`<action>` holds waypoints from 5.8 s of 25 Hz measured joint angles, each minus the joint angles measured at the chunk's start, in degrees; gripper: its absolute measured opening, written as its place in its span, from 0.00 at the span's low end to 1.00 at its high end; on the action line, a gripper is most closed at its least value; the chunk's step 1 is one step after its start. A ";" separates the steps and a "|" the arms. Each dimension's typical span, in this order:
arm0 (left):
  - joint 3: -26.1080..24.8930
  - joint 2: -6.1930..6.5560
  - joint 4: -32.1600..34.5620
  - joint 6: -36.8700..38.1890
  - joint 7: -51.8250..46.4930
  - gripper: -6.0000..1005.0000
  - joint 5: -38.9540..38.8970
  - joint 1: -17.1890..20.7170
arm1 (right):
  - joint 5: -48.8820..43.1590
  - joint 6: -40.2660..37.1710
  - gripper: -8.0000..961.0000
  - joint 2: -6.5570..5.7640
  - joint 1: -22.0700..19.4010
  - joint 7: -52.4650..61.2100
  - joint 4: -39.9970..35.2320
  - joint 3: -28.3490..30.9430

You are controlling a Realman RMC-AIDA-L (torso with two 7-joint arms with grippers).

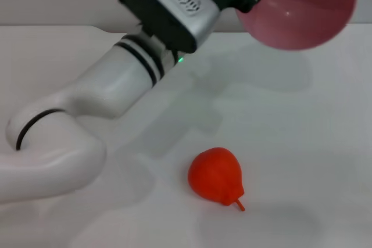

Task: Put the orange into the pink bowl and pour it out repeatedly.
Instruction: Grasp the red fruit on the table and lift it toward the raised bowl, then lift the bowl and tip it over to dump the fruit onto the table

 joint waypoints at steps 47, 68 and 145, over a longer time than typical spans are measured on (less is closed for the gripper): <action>-67.70 6.15 -2.97 102.46 16.38 0.05 0.69 -15.21 | -89.75 35.79 0.52 -5.77 9.06 84.26 -38.11 5.16; -67.60 6.00 -2.70 102.75 17.11 0.05 2.03 -15.66 | -126.02 8.78 0.53 -0.40 26.24 98.94 -44.25 -15.90; -64.18 1.20 -1.50 103.87 15.94 0.05 2.06 -16.98 | -115.54 23.38 0.06 0.18 13.74 101.70 -75.52 -15.82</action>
